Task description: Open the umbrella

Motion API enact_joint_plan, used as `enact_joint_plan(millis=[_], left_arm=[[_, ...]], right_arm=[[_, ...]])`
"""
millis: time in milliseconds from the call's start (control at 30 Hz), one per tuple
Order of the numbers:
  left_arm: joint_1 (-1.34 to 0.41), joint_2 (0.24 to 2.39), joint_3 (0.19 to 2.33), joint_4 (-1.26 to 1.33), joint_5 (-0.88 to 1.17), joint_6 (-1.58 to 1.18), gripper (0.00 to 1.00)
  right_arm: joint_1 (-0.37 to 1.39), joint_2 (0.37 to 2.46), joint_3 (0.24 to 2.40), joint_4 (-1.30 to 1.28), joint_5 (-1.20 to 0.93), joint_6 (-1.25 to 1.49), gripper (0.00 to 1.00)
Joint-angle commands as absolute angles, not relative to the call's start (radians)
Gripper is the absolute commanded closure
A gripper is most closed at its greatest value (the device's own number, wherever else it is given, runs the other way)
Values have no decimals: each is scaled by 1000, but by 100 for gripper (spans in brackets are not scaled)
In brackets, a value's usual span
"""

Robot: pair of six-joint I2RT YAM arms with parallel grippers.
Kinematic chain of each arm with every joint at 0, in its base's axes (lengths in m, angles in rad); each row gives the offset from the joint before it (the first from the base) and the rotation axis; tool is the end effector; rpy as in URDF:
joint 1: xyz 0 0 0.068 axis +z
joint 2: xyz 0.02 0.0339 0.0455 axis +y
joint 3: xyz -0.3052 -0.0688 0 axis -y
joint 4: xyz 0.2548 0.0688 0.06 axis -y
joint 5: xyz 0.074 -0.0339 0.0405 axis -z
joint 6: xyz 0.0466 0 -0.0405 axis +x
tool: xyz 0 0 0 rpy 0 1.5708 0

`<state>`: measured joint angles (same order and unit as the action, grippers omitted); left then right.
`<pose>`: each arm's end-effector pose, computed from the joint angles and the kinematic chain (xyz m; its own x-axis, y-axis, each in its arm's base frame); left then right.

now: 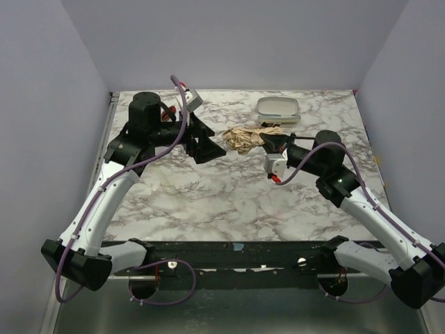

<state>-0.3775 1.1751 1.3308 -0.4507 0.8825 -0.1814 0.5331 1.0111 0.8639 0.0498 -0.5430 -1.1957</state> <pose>0.2135 -0.1234 0.4638 -0.4320 0.0480 -0.9006 0.8572 0.3322 -0.3935 0.1877 0.1387 0.3830 0.7863 -0.4610 -0.4114 -0.3996 0.1284 -0.9077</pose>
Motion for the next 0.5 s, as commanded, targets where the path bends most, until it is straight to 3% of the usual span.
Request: enact_joint_plan(millis=[0,200,467], left_arm=[[-437,1248,1458,-614,739,57,1],[-550,1301,1506,-676,648,138,1],[-612,1369,1483,-661,519,89,2]], right_arm=[[541,981,875,44,-660,-1369,99],[574,1002,901,-77,-689,-1446,100],[615,1035,912,-52,-636,-1489,100]])
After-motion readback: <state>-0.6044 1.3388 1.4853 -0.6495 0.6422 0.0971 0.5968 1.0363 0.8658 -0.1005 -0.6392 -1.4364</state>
